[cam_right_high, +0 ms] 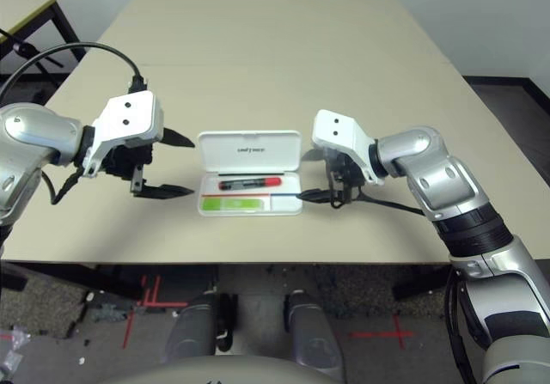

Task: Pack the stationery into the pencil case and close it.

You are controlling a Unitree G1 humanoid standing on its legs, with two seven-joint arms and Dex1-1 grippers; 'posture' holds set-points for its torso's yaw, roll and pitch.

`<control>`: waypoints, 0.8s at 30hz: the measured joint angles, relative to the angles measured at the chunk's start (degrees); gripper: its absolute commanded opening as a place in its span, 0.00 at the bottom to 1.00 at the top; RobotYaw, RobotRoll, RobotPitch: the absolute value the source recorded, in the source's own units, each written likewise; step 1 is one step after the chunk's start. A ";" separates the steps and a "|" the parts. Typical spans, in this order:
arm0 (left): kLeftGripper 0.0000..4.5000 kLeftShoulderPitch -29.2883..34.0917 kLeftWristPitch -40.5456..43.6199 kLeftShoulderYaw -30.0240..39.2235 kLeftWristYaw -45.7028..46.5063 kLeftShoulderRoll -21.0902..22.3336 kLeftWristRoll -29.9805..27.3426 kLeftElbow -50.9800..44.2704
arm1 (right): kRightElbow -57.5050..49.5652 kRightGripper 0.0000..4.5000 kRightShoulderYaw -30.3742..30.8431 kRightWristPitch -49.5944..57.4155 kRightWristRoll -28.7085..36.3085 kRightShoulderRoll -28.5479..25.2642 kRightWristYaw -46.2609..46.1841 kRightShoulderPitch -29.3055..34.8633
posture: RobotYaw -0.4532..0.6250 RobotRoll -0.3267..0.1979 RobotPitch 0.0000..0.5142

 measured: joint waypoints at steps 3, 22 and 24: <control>0.99 0.25 0.07 -0.01 0.44 -0.01 -0.33 0.00 | -0.11 1.00 -0.04 0.38 -0.22 0.02 -0.65 0.03 | 0.39 0.62 0.18; 0.99 -0.23 -1.27 -0.88 2.29 -1.82 -0.44 1.90 | -10.65 1.00 -21.52 43.67 -1.56 18.00 -45.46 3.44 | 0.34 0.62 0.19; 0.99 -1.10 -1.65 -1.17 2.22 -1.94 -0.41 2.87 | -10.61 1.00 -21.81 42.58 -1.81 19.96 -48.67 3.64 | 0.34 0.62 0.19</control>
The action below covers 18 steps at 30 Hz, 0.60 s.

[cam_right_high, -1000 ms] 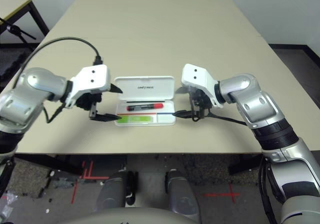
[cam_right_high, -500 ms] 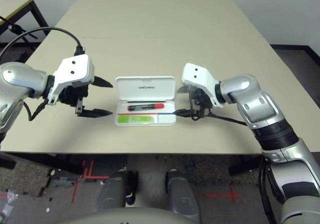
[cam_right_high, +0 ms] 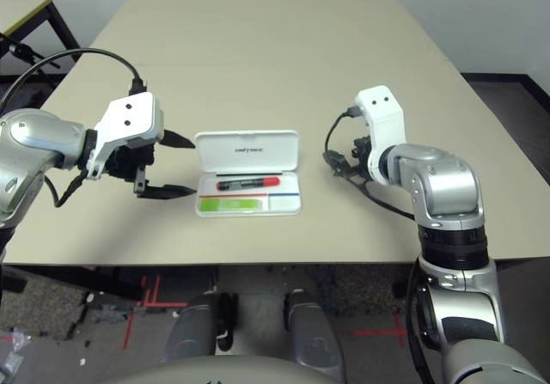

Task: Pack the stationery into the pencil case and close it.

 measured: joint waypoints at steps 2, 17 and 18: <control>0.99 -0.34 -0.25 -0.02 -0.02 -0.02 0.02 0.10 | 0.54 1.00 -0.02 -0.72 -0.27 1.48 -2.14 0.45 | 0.35 0.62 0.19; 0.99 -0.34 -0.17 -0.51 0.05 -0.23 -0.13 -0.98 | 10.56 1.00 1.27 -6.91 -0.29 4.59 -6.31 0.71 | 0.38 0.62 0.17; 0.99 -0.34 -0.13 -0.51 0.08 -0.22 -0.14 -1.14 | 10.97 1.00 1.45 -7.16 -0.29 4.70 -6.31 0.70 | 0.38 0.62 0.17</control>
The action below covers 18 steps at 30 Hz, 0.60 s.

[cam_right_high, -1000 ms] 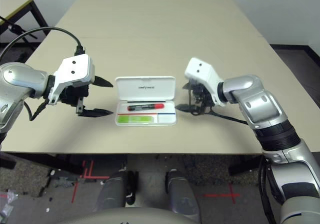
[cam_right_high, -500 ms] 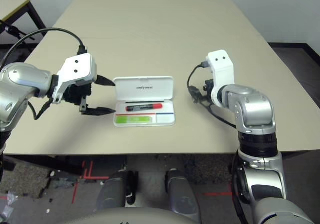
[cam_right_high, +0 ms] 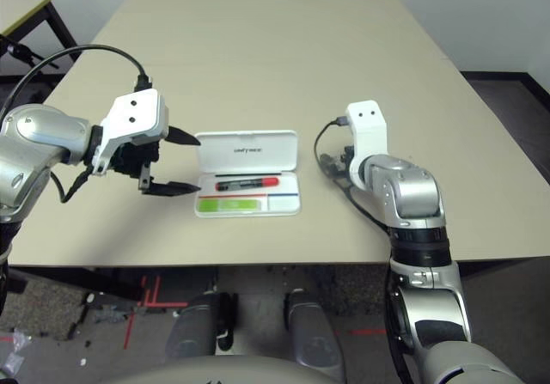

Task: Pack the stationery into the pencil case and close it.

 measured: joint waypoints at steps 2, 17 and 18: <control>0.99 0.00 0.02 0.00 0.06 0.00 0.00 -0.35 | 1.37 1.00 0.58 -0.70 0.01 0.25 0.02 -0.01 | 0.38 0.62 0.16; 1.00 -0.01 -0.03 0.00 0.21 -1.41 0.01 -0.73 | 2.56 0.45 2.11 -1.79 0.05 -0.25 0.36 0.44 | 0.37 0.62 0.17; 1.00 -0.01 -0.03 -0.01 0.22 -1.74 0.00 -0.74 | 2.55 0.36 2.11 -1.78 0.07 -0.57 0.45 0.50 | 0.37 0.62 0.17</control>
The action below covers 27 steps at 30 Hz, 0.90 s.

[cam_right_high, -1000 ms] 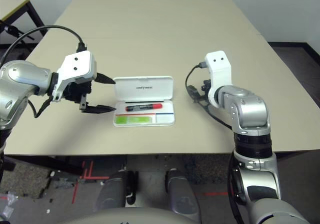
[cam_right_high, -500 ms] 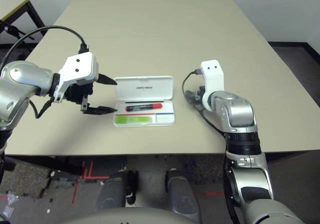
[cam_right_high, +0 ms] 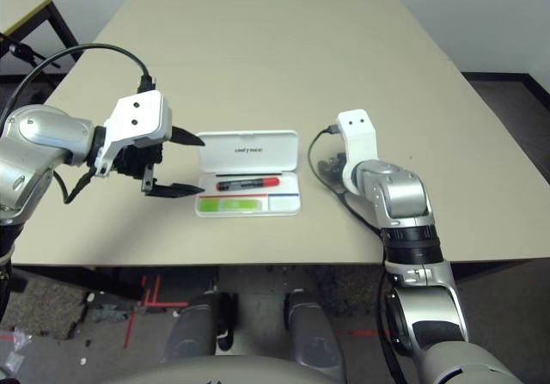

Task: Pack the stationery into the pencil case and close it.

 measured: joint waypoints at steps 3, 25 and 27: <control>1.00 -0.01 0.00 0.00 0.00 -0.10 0.00 0.00 | -0.06 0.11 0.01 0.06 0.15 -0.79 0.82 0.15 | 0.37 0.62 0.17; 1.00 0.15 -0.41 -0.08 -0.01 -0.05 0.13 0.05 | -2.33 0.07 8.92 -28.98 5.47 -26.56 39.69 2.99 | 0.36 0.62 0.19; 1.00 0.16 -0.45 -0.12 -0.02 -0.05 0.13 0.05 | -2.29 0.07 10.51 -35.18 5.44 -28.67 45.50 3.89 | 0.36 0.62 0.19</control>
